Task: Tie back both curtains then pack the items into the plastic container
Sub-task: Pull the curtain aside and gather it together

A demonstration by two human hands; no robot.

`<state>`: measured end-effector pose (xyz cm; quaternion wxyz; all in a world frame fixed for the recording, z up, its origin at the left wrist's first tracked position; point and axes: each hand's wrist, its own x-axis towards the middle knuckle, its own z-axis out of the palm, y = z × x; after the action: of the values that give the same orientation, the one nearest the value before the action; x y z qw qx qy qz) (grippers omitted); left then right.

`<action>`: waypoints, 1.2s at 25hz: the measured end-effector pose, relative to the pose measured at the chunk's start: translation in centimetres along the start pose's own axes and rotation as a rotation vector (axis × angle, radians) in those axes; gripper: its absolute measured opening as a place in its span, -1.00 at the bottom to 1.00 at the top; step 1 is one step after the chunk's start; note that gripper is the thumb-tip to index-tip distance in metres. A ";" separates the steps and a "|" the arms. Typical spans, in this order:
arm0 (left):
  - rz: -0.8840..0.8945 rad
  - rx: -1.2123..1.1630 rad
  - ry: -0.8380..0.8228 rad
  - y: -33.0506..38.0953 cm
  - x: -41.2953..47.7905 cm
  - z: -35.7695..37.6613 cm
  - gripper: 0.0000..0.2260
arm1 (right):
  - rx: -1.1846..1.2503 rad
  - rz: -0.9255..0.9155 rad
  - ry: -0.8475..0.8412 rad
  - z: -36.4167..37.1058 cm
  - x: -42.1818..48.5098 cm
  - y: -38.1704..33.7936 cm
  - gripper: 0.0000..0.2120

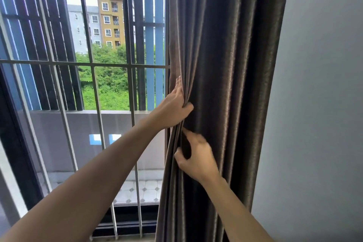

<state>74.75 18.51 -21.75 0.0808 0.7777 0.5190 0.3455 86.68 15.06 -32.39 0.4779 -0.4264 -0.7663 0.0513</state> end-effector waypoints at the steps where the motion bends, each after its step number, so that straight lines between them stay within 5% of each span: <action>1: -0.005 0.021 0.021 -0.1 0.0 0.0 -0.38 | -0.069 -0.080 0.211 -0.6 0.4 0.1 -0.55; 3: -0.019 0.025 0.055 -0.3 -0.3 -0.1 -0.42 | -0.075 -0.071 0.544 -2.1 1.7 0.0 -0.57; 4: -0.026 0.014 0.061 -0.2 -0.5 -0.1 -0.41 | -0.043 -0.009 0.567 -3.0 2.5 -0.2 -0.50; 8: -0.131 -0.035 0.074 0.6 -1.3 0.3 -0.41 | 0.033 0.196 0.276 -5.0 4.9 -0.1 -0.32; 11: -0.222 -0.093 0.086 1.0 -1.3 0.6 -0.45 | -0.120 0.101 0.112 -3.7 3.7 0.8 -0.45; 15: -0.252 -0.208 0.071 1.5 -1.3 0.8 -0.52 | 0.155 0.099 -0.159 -1.6 1.2 2.0 -0.32; 26: -0.097 -0.105 0.038 2.4 -1.0 1.6 -0.51 | 0.200 0.123 -0.410 -1.5 0.3 1.2 -0.29; 28: -0.102 0.005 0.057 2.0 -0.9 1.5 -0.49 | -0.077 -0.009 -0.179 -2.8 0.8 1.3 -0.36; 30: -0.119 0.006 0.045 1.5 -0.8 1.3 -0.53 | -0.202 -0.093 0.310 -4.3 1.9 1.0 -0.47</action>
<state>76.54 17.42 -22.40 0.0871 0.7378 0.5671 0.3557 90.25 15.61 -29.21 0.5469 -0.4391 -0.7035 -0.1146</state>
